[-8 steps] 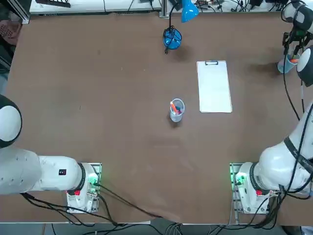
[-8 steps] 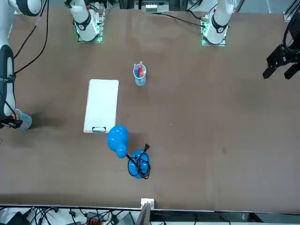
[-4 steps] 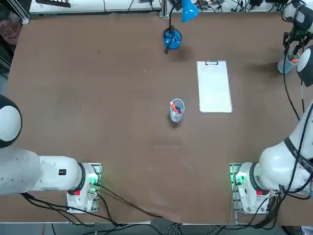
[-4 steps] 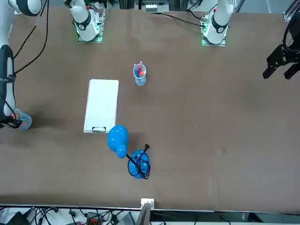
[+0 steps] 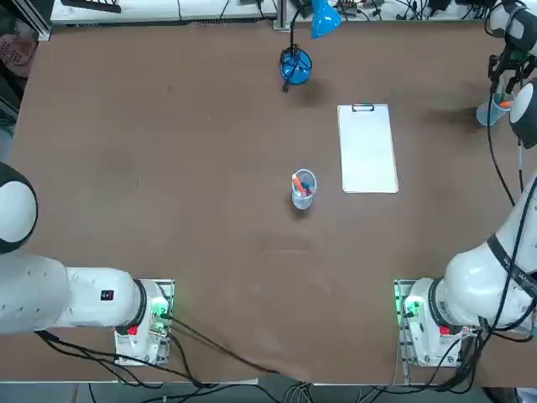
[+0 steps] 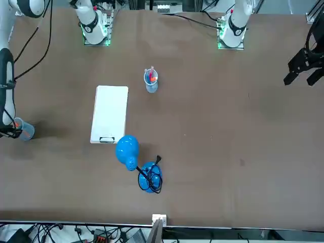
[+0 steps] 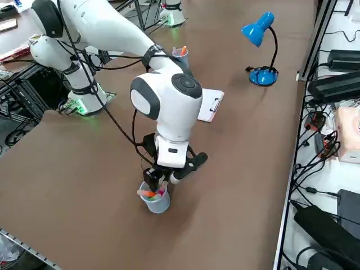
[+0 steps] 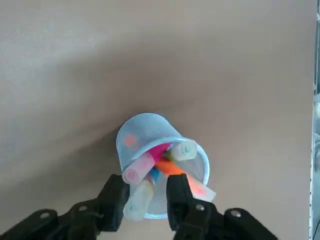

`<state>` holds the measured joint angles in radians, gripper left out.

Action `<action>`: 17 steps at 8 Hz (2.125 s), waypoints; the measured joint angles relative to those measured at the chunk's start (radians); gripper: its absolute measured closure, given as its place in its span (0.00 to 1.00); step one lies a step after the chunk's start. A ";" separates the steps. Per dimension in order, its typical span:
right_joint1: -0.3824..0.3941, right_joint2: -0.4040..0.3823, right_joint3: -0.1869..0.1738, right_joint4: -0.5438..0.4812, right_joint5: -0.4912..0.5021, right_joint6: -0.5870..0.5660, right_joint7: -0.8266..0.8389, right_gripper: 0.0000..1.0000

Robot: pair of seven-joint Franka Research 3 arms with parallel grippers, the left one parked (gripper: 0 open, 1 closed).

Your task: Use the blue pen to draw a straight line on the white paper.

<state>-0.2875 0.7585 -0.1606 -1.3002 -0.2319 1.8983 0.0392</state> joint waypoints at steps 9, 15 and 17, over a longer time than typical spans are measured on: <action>0.005 -0.022 0.001 0.022 0.000 -0.001 0.000 0.80; 0.089 -0.263 0.012 0.045 0.000 -0.157 -0.014 0.80; 0.207 -0.364 0.020 0.044 0.030 -0.299 0.000 0.80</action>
<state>-0.0804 0.3941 -0.1407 -1.2561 -0.2023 1.5991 0.0389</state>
